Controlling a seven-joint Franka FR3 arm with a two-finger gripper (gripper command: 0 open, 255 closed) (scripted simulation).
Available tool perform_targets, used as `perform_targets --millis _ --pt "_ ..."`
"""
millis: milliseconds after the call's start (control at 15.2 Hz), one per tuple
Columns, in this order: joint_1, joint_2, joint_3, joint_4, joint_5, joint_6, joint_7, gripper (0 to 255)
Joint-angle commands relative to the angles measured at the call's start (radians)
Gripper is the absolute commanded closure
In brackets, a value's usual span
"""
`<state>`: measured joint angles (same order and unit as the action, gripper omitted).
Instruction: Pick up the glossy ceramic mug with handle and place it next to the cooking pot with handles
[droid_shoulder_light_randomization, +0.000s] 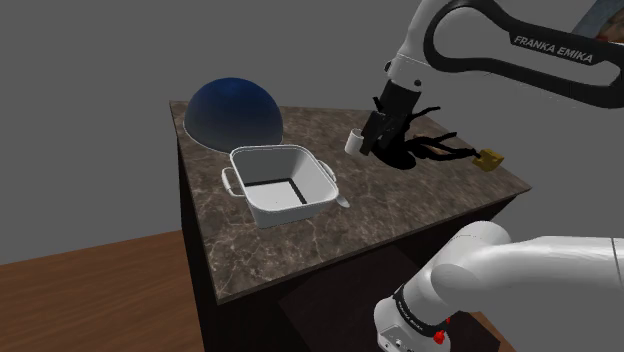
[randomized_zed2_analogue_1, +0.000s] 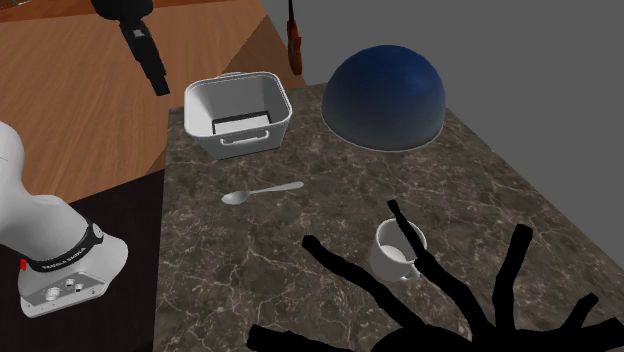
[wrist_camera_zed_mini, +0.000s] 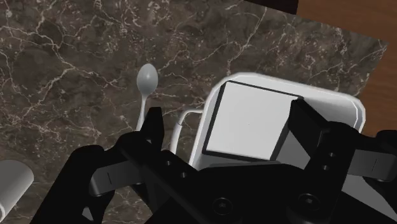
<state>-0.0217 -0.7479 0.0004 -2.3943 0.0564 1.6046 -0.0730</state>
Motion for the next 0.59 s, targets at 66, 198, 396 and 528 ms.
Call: perform_targets --millis 66,198,396,528 --pt "-0.007 0.022 -0.013 0.0 -0.012 0.022 -0.015 0" --pt "-0.021 0.07 -0.039 0.005 -0.035 0.066 -0.045 0" --pt "-0.041 0.148 -0.077 0.02 -0.065 0.13 -0.088 0" --pt "-0.054 0.204 -0.102 0.036 -0.081 0.172 -0.115 0"
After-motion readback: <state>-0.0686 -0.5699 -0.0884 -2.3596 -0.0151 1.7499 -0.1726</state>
